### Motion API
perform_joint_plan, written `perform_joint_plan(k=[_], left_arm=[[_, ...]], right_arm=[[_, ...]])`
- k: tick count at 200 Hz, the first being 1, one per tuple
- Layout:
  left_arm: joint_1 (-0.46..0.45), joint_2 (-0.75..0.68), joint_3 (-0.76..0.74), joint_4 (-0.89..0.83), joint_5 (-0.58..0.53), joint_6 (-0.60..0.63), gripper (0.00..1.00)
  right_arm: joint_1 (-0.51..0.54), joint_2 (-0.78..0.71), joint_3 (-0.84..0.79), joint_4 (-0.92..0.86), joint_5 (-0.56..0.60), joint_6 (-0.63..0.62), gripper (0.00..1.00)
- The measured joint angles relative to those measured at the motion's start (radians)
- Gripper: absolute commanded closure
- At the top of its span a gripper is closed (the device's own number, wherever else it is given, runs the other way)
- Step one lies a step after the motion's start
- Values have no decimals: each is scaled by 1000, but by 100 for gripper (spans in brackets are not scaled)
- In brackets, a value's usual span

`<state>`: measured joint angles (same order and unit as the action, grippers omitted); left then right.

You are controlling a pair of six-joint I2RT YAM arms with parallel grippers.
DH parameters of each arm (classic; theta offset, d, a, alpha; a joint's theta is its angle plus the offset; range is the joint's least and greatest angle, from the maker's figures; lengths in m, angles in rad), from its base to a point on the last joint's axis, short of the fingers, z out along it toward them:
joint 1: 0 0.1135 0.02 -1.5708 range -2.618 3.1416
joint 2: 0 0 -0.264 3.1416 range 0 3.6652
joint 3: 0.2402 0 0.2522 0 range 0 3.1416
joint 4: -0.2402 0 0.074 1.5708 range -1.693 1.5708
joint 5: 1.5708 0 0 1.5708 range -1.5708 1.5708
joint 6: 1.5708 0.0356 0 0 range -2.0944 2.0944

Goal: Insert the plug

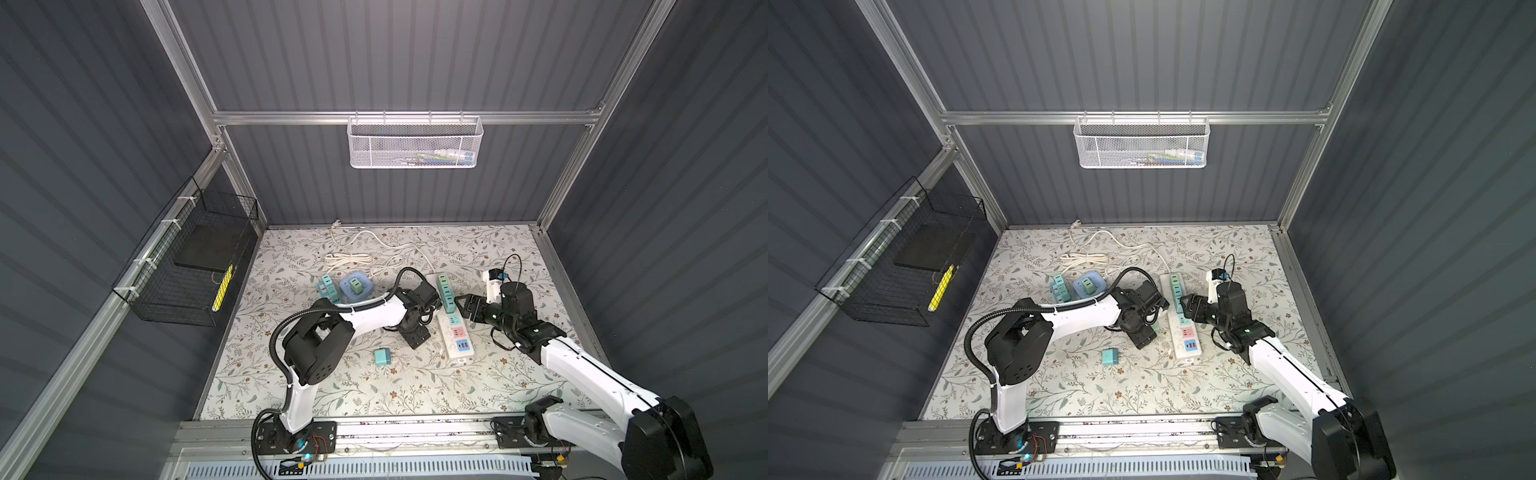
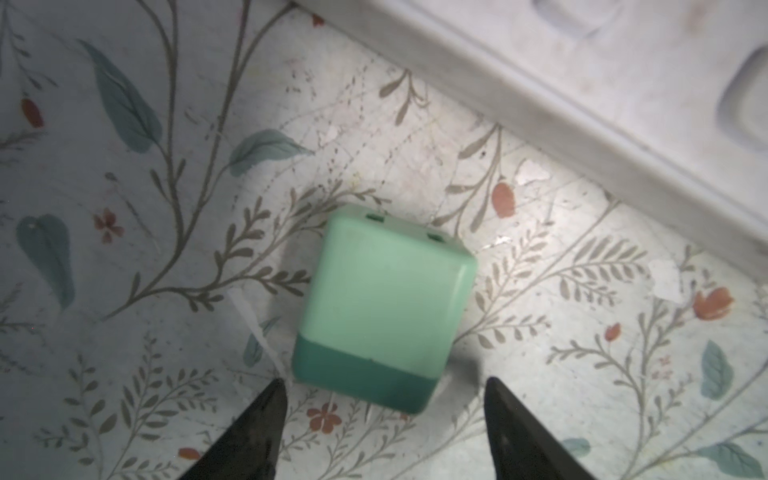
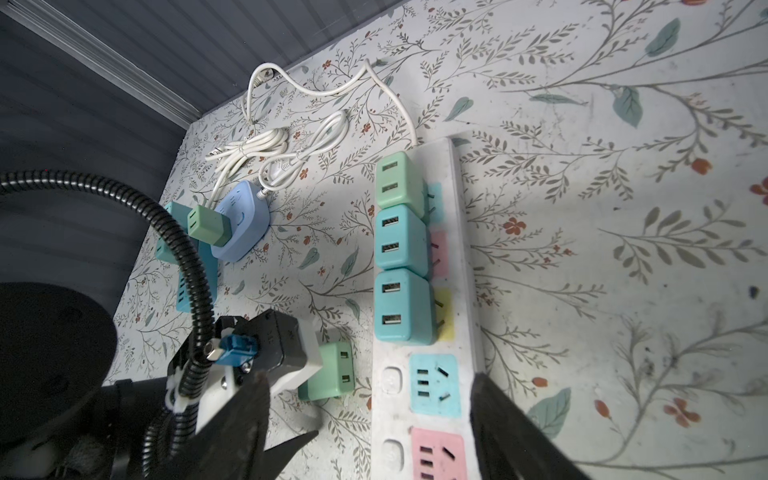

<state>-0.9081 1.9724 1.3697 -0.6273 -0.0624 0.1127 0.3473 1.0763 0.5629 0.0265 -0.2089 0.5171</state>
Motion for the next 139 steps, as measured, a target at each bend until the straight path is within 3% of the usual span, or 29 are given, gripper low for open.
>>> perform_joint_plan(k=[61,139], left_arm=[[0,3,2,63,-15,27,26],[-1,33,13,88,-14,53,44]], right_arm=[[-8,-2,-13,10,-20,7,23],[-12,-7,-14,11,-27,15,24]])
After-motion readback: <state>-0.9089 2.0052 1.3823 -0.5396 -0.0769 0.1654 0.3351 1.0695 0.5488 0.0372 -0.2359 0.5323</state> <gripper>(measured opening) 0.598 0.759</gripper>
